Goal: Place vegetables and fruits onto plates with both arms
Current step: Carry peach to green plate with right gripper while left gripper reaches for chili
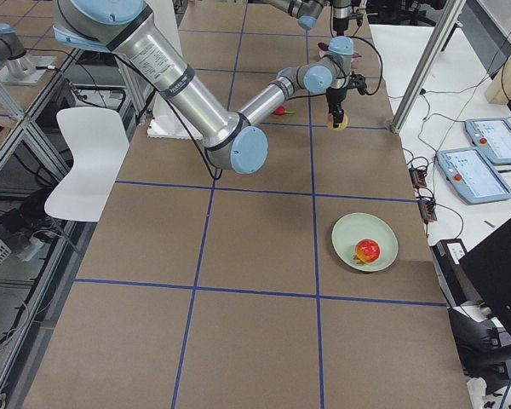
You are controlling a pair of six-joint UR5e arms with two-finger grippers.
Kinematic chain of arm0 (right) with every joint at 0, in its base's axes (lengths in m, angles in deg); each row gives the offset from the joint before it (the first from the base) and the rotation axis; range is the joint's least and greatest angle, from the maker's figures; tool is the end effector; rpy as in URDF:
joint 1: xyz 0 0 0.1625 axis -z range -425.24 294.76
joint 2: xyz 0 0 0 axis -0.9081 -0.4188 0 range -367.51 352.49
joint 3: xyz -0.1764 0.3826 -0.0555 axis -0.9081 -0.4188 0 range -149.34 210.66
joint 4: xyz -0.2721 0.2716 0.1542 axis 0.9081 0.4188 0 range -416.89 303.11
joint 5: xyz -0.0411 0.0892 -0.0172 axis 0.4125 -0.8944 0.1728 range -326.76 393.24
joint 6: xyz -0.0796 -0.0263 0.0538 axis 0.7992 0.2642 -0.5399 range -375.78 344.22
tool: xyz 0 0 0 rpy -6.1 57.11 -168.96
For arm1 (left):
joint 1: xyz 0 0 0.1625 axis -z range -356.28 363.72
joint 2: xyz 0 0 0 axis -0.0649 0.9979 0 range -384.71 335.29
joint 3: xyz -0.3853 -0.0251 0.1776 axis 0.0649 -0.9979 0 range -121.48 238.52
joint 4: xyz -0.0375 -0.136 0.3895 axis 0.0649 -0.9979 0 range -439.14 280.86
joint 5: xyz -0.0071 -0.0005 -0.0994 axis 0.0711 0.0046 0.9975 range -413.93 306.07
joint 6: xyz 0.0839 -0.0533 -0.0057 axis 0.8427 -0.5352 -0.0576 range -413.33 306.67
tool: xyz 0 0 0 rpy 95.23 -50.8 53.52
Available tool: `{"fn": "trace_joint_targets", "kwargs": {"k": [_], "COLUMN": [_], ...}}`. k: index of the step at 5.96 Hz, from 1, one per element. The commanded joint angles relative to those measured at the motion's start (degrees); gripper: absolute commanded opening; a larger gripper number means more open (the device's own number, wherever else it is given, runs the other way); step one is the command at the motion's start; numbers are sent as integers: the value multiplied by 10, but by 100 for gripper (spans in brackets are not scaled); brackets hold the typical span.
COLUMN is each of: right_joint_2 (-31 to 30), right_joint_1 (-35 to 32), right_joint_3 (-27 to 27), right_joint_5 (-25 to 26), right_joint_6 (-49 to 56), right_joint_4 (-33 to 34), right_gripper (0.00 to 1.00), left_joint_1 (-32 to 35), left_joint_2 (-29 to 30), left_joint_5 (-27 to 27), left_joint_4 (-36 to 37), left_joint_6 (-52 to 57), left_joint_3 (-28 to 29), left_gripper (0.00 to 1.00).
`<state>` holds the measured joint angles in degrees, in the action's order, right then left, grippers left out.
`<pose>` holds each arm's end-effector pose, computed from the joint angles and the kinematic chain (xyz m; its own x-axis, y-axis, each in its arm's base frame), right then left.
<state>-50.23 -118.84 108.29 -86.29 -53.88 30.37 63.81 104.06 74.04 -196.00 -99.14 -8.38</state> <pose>-0.3867 -0.6662 0.2341 0.7004 -0.2037 0.6840 0.0478 0.9696 0.2398 0.3216 -0.7036 0.3785 0.5953 0.0671 -0.8007 0.0851 0.9856 0.1459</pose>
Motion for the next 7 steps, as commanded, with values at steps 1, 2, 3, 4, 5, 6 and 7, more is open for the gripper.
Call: {"fn": "trace_joint_targets", "kwargs": {"k": [1,2,3,4,5,6,7], "right_joint_2": [-66,-80,-107,-123,-136,-166,-178], "right_joint_1": [-88,-120,-156,-178,-199,-202,-202], "right_joint_3": [-3,-33,-84,-149,-178,-179,-181], "right_joint_5": [-18,-65,-119,-124,-123,-122,-118], "right_joint_6": [148,196,250,297,333,347,344], "right_joint_4": [-1,-4,-71,-135,-150,-167,-181], "right_gripper": [0,0,0,0,0,0,45], "left_joint_1": [-71,-102,-130,-156,-188,-203,-218], "left_joint_2": [3,3,11,30,32,32,31], "left_joint_5": [-13,-21,-33,-51,-80,-89,-90], "left_joint_4": [3,10,24,73,141,170,171], "left_joint_6": [-99,-145,-186,-193,-194,-196,-220], "left_joint_3": [-58,-83,-103,-116,-159,-194,-206], "left_gripper": [100,100,100,100,100,100,100]}}
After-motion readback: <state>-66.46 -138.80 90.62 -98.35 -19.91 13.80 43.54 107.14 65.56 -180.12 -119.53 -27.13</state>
